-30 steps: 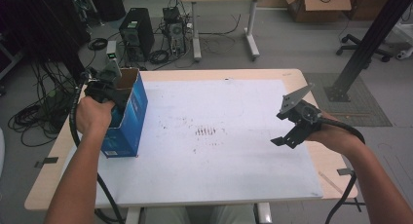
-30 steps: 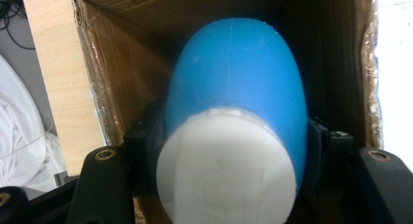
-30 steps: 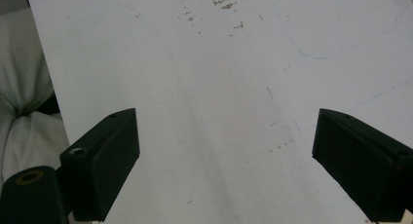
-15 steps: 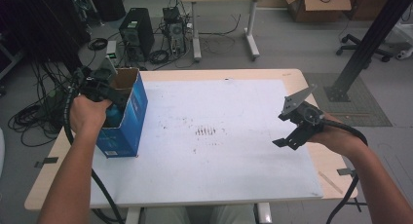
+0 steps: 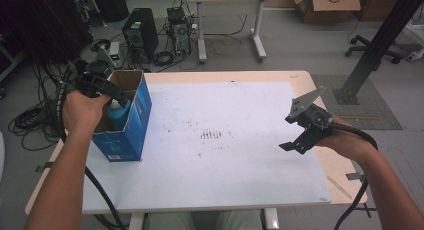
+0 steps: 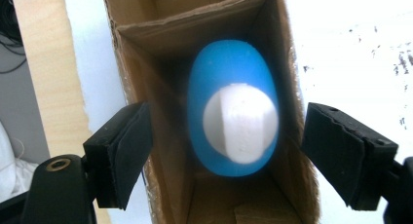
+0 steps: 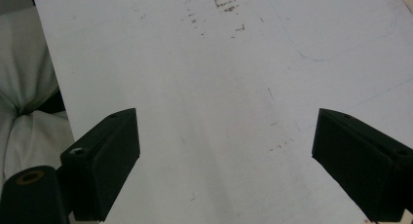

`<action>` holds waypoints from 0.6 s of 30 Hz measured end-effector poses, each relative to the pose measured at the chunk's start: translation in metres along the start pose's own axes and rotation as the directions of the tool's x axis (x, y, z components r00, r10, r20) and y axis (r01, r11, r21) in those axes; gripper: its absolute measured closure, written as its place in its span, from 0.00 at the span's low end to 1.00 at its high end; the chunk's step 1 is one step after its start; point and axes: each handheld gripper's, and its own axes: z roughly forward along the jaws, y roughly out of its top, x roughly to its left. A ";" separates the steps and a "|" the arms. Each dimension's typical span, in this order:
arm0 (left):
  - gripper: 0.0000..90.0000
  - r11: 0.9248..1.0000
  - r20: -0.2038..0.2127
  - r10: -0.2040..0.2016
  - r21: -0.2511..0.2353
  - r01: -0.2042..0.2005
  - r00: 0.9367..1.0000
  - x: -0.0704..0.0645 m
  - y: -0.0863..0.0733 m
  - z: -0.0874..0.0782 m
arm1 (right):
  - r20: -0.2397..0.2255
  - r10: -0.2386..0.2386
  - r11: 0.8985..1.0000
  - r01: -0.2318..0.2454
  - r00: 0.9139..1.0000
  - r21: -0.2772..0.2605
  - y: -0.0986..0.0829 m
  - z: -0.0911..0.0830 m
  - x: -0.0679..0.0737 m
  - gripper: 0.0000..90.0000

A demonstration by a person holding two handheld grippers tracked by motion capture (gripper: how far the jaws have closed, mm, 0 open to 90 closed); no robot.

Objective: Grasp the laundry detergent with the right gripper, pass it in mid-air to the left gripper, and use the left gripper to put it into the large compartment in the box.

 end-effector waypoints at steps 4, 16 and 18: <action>0.20 1.000 0.010 0.018 -0.011 -0.018 1.000 -0.004 0.001 -0.008 | 0.002 -0.002 1.000 0.002 1.000 -0.001 0.001 -0.002 0.001 0.11; 0.15 0.984 0.042 0.166 -0.069 -0.163 0.985 -0.037 0.005 -0.036 | 0.006 -0.003 1.000 0.003 1.000 -0.007 0.000 -0.009 0.005 0.11; 0.13 0.978 0.041 0.196 -0.081 -0.193 0.980 -0.043 0.005 -0.041 | 0.010 0.002 1.000 -0.002 1.000 -0.007 0.000 -0.010 0.006 0.11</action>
